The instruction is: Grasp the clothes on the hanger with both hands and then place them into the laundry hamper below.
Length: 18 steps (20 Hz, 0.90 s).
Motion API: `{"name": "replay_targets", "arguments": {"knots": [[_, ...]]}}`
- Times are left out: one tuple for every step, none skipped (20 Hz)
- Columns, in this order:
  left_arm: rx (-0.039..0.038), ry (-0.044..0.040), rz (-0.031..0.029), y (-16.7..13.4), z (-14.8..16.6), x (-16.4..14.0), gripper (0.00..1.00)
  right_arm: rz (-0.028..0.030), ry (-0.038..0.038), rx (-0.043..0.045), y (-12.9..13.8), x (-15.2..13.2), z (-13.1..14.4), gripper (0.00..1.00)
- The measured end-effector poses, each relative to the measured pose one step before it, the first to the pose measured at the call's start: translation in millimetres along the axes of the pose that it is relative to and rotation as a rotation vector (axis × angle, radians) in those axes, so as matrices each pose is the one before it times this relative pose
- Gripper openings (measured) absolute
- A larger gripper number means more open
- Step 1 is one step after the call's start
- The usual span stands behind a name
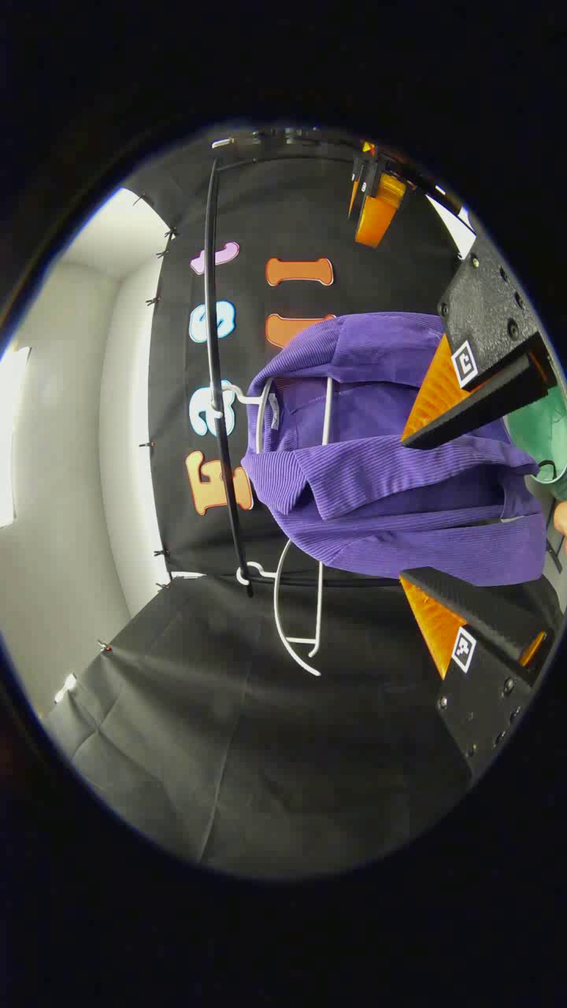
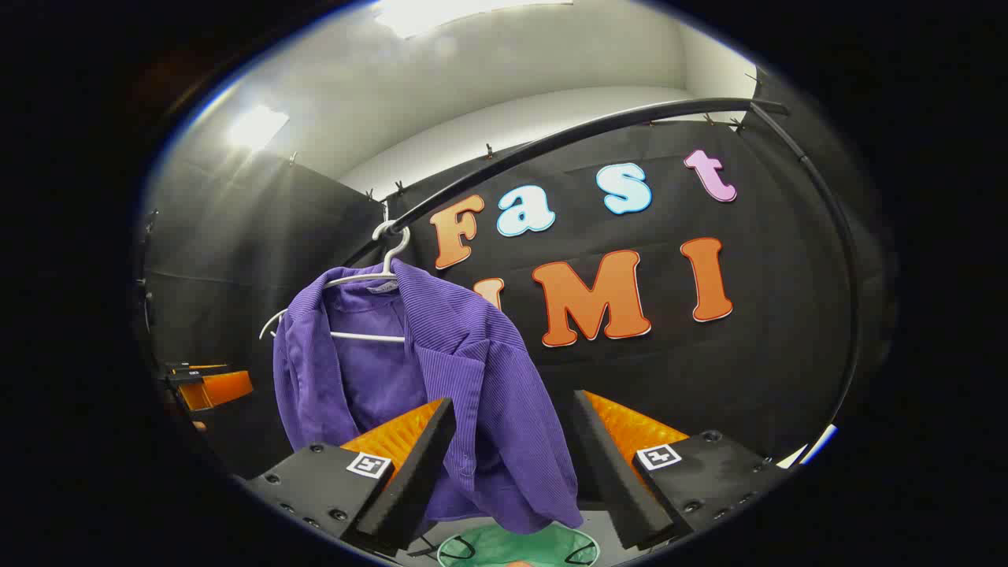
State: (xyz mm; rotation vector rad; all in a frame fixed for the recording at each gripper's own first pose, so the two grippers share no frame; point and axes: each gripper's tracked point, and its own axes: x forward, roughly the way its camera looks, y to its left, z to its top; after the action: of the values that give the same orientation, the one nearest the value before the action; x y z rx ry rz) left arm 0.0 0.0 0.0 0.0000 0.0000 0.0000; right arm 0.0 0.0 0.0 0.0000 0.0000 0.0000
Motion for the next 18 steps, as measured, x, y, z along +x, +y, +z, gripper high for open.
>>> {"name": "replay_targets", "arguments": {"knots": [[-0.00079,0.00130,0.00171,1.19,-0.12,0.57,0.95,-0.00048,0.00208,-0.00260,0.40,0.08,-0.74,0.89],[0.00052,0.00129,0.00055,0.67,-0.86,-0.19,0.95,-0.00131,0.00268,-0.00330,0.31,0.22,-1.00,0.89],[0.00117,0.00089,-0.00240,-0.24,-0.23,0.88,0.95,-0.00118,0.00288,-0.00437,1.81,-0.15,-1.55,0.89],[0.00047,0.00082,-0.00314,-0.25,-0.42,0.18,0.92,-0.00066,0.00095,-0.00327,0.97,-0.37,-0.70,0.89],[-0.00063,-0.00005,-0.00138,0.70,-0.61,-0.15,0.92,-0.00282,-0.00049,-0.00271,0.32,0.29,0.56,0.89],[-0.00170,0.00074,0.00217,0.81,-0.63,0.44,0.92,-0.00199,-0.00100,-0.00289,0.21,-0.06,0.35,0.89],[-0.00180,0.00067,0.00166,0.52,-0.48,0.29,0.92,0.00052,0.00004,-0.00257,1.19,0.08,0.17,0.89],[-0.00197,0.00075,0.00219,1.59,-0.48,0.52,0.92,0.00170,0.00132,-0.00233,1.42,0.86,-0.65,0.89],[-0.00245,-0.00175,0.00446,1.40,-0.27,-0.22,0.92,0.00047,0.00090,-0.00335,1.09,0.46,-0.17,0.89],[-0.00017,-0.00188,0.00932,2.93,-0.05,0.61,0.92,-0.00017,0.00006,-0.00528,0.68,0.69,-0.24,0.89],[0.00316,0.00036,0.01282,2.86,-0.41,0.22,0.95,0.00117,0.00021,-0.00380,1.33,0.50,-0.70,0.89],[0.00418,-0.00079,0.01157,2.54,-0.80,0.55,0.92,0.00339,0.00100,-0.00113,1.50,0.37,-1.14,0.89],[0.00998,-0.00023,0.01199,2.26,-0.12,0.98,0.92,0.00464,0.00301,-0.00003,1.75,0.47,-0.67,0.89],[0.01368,-0.00229,0.01208,2.73,-0.26,0.42,0.95,0.00502,0.00390,-0.00003,2.31,0.95,-0.81,0.89],[0.01083,-0.00206,0.01147,2.12,-0.46,0.21,0.95,0.00510,0.00384,0.00004,1.92,1.00,-0.41,0.89],[0.00305,0.00207,0.00446,1.21,-0.93,0.25,0.99,0.01108,-0.00080,0.00181,3.10,1.21,-0.19,0.89],[-0.00756,0.00595,-0.00500,-1.55,-1.34,0.47,0.92,0.01123,-0.00246,0.00157,3.72,0.29,0.89,0.89],[-0.01200,0.00907,-0.00724,-2.25,-2.26,-0.67,0.95,0.00688,-0.00323,-0.00053,2.51,1.50,0.66,0.89]]}}
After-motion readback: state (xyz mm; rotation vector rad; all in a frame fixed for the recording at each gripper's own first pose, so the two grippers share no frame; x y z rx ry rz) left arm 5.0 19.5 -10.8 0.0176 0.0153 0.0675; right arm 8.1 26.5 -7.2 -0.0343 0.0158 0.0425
